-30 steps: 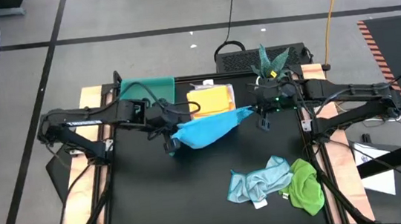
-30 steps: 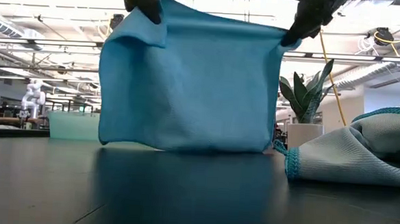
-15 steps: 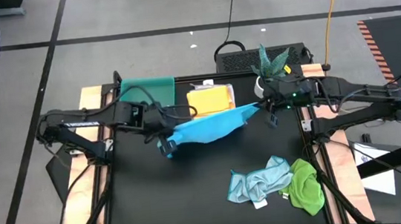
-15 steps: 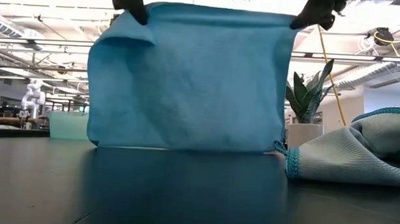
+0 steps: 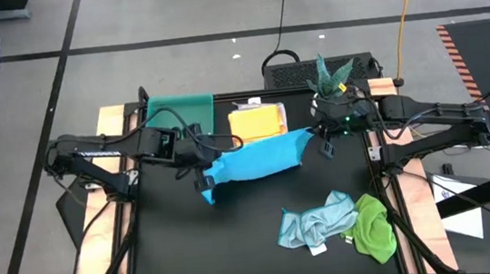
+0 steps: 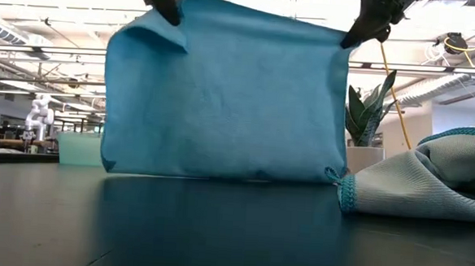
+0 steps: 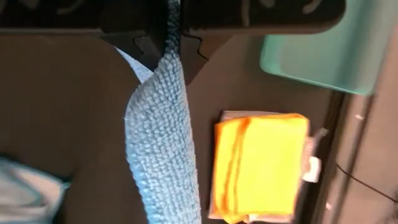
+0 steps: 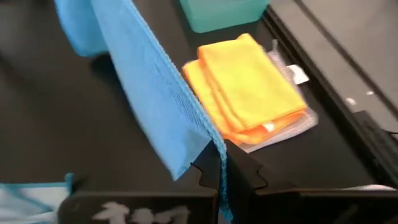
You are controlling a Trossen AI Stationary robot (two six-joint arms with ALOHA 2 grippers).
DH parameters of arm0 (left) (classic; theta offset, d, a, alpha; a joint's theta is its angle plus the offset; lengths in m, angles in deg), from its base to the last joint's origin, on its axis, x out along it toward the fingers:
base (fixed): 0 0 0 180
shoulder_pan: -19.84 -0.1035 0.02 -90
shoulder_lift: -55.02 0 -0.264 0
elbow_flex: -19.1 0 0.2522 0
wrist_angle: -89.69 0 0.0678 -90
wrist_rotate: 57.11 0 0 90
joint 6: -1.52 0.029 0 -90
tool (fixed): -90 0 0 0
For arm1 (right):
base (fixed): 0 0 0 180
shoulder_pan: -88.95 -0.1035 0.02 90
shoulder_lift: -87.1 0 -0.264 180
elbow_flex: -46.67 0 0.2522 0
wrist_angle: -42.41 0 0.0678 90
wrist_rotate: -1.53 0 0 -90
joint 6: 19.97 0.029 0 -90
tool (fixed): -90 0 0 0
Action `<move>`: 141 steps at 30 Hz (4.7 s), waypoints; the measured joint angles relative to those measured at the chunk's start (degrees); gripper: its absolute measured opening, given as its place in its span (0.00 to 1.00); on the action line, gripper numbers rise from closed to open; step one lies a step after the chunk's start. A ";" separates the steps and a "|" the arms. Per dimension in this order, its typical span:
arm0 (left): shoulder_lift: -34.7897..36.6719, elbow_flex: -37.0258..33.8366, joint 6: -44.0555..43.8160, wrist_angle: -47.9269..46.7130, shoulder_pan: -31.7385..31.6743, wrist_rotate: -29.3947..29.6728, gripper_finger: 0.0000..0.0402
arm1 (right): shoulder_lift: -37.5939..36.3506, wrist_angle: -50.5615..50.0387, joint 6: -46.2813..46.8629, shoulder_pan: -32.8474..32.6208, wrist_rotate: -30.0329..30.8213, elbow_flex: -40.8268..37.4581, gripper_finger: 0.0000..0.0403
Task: Fold microfiber towels
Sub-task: Fold the blue microfiber towel
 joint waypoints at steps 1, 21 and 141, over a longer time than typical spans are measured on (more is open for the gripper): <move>0.01 0.00 1.85 0.00 -0.66 0.02 0.03 | 0.00 0.03 -0.56 0.33 0.50 0.00 0.00; 0.57 -0.02 14.17 -0.03 -12.62 -6.03 0.01 | -0.16 3.70 -3.71 4.43 3.71 0.00 0.00; -10.11 -29.37 -30.49 9.10 -1.91 6.75 0.56 | 10.49 32.75 36.91 -17.41 -35.85 -21.62 0.24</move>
